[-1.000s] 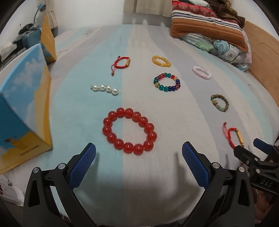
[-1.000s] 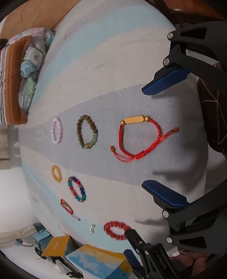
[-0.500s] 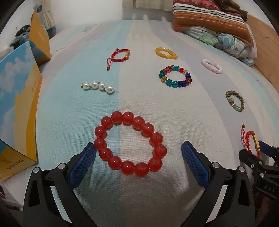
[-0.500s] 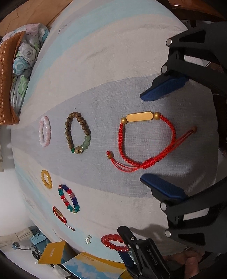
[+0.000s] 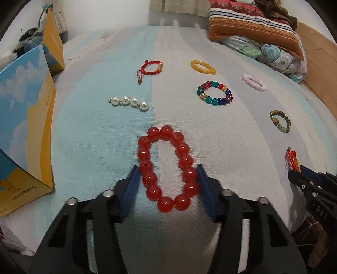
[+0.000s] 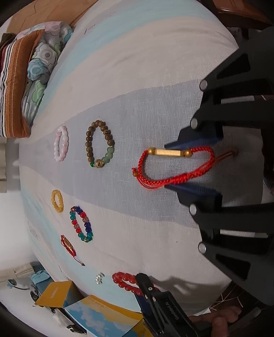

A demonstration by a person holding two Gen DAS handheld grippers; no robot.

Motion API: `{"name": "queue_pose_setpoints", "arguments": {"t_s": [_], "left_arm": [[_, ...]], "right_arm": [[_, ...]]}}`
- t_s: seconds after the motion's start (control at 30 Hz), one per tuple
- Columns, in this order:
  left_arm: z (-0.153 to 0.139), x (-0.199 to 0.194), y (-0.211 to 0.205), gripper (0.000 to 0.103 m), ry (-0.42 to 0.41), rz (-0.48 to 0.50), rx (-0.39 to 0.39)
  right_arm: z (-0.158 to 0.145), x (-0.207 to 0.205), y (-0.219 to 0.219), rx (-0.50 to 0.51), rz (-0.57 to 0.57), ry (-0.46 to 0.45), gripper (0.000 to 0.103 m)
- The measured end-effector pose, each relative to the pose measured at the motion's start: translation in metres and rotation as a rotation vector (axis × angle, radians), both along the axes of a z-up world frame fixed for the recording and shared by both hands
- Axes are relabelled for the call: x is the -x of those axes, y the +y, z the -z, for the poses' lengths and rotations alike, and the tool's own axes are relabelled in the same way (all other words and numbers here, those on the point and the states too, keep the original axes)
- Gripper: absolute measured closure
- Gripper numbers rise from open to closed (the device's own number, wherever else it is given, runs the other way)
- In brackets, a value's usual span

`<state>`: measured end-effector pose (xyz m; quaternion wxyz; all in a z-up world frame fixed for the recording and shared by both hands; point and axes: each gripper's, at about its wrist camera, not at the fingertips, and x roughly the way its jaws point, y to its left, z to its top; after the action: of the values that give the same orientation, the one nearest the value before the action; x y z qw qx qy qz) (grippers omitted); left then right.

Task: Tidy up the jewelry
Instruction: 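Grasp the large red bead bracelet with left tool while right tool grasps red cord bracelet, then lift both bracelets and carry them over the white cardboard box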

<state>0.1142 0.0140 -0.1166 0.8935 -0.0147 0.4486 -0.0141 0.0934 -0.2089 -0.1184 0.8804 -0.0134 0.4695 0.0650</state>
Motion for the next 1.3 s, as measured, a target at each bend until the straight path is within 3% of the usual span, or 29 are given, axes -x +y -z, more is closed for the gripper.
{"name": "queue_pose_setpoints", "arguments": {"t_s": [0.17, 0.43, 0.87, 0.97, 1.3], "left_arm": [[-0.005, 0.004, 0.001, 0.09, 0.011, 0.004, 0.015], [-0.011, 0.01, 0.003, 0.09, 0.032, -0.017, 0.051], [-0.04, 0.03, -0.003, 0.091, 0.006, 0.007, 0.084], [-0.049, 0.034, -0.001, 0.091, 0.005, 0.003, 0.125], [-0.081, 0.051, 0.002, 0.09, -0.048, 0.028, 0.131]], "right_arm": [[0.0, 0.0, -0.005, -0.025, 0.012, -0.001, 0.088], [-0.008, 0.004, -0.011, -0.072, 0.017, -0.024, 0.093], [-0.029, 0.018, -0.009, -0.06, 0.007, -0.044, 0.095], [-0.036, 0.022, -0.012, -0.081, 0.019, -0.045, 0.095], [-0.072, 0.031, -0.004, -0.084, 0.027, -0.085, 0.095]]}}
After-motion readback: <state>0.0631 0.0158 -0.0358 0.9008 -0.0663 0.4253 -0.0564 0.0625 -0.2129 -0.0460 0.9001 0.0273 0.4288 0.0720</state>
